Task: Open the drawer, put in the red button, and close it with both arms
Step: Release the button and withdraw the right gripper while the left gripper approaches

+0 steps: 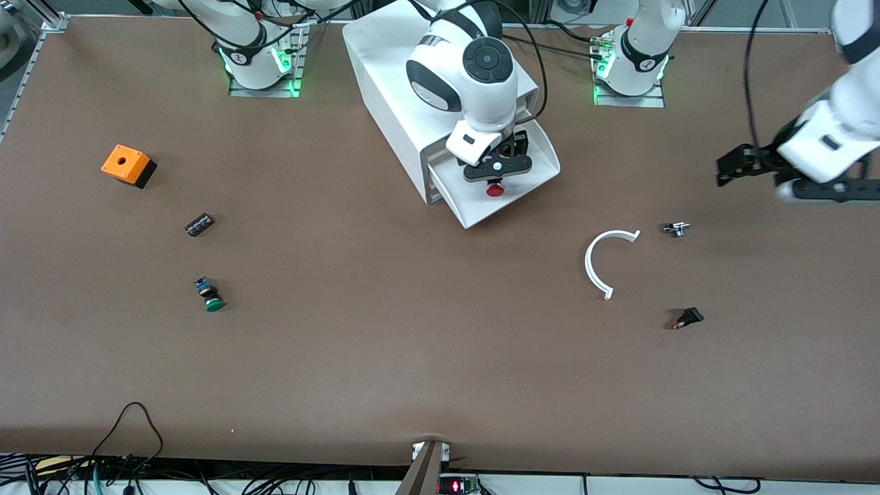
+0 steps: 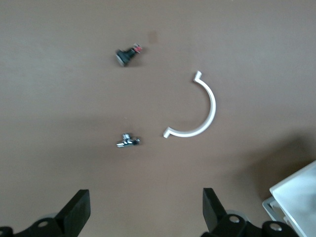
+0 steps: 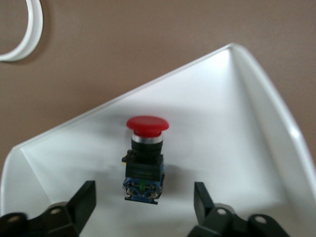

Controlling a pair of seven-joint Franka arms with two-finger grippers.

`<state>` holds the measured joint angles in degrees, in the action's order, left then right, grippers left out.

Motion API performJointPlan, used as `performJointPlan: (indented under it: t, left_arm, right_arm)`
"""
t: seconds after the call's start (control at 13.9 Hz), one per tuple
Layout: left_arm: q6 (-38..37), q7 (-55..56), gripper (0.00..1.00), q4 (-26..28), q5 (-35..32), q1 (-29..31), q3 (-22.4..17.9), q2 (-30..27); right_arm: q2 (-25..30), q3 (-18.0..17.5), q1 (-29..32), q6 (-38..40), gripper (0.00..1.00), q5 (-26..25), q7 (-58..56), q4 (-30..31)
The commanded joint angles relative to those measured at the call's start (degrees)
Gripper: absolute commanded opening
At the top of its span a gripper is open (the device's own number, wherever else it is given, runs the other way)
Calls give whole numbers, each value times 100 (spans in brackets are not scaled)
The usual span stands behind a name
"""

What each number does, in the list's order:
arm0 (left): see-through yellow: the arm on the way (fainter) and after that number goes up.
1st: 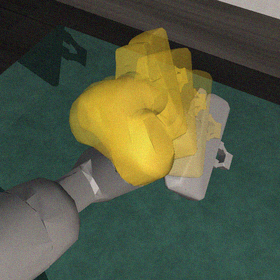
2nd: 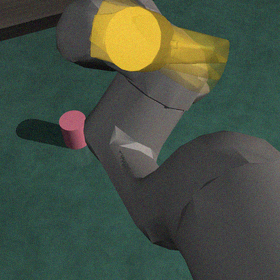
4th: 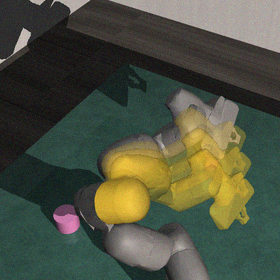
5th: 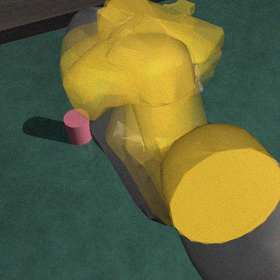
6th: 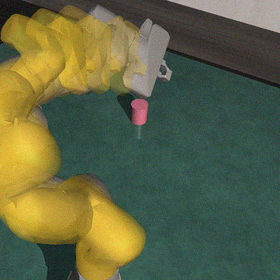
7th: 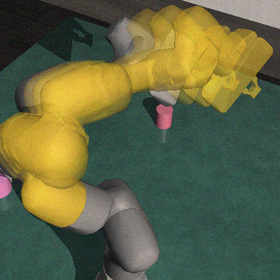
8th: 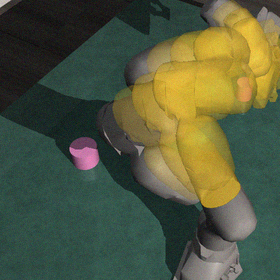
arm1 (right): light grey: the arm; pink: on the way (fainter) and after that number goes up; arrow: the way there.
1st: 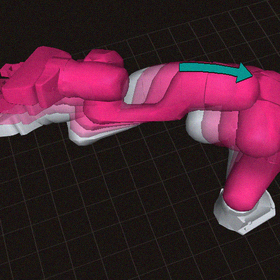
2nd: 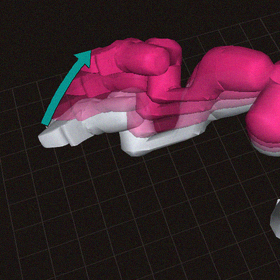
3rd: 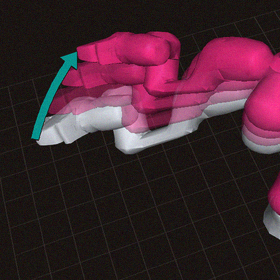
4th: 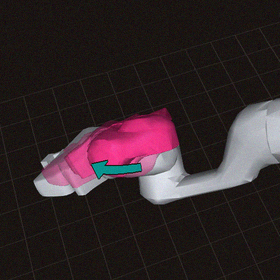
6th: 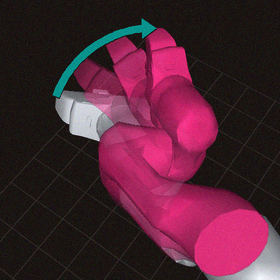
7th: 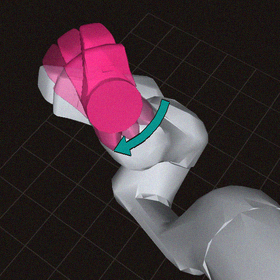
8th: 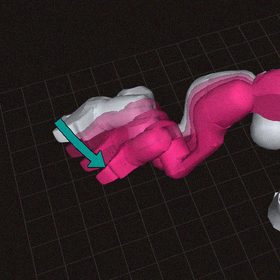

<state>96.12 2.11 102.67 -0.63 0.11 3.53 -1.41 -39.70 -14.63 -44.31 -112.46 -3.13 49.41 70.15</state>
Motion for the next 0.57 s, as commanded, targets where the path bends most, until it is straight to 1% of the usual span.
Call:
performJointPlan:
  t: [0.0, 0.07, 0.14, 0.22, 0.36, 0.5]
  left_arm:
    - [196, 139, 100, 384, 63, -46, 164, 44]
    - [328, 262, 100, 455, 150, -81, 287, 132]
    - [520, 663, 100, 577, 325, -142, 323, 193]
    - [775, 1155, 100, 735, 379, -282, 349, 246]
    - [1223, 1781, 100, 1000, 388, -572, 367, 378]
    - [1505, 2492, 100, 1009, 414, -853, 367, 684]
  right_arm:
    - [453, 56, 438, 312, 100, -109, -106, -10]
    - [637, 126, 675, 365, 100, -92, -377, -10]
    - [813, 188, 947, 435, 100, -31, -684, -2]
    - [928, 197, 1263, 549, 100, -13, -913, 7]
    - [1095, 258, 1817, 725, 100, -4, -1274, 7]
    - [1271, 267, 2258, 1049, 100, 5, -1914, 7]
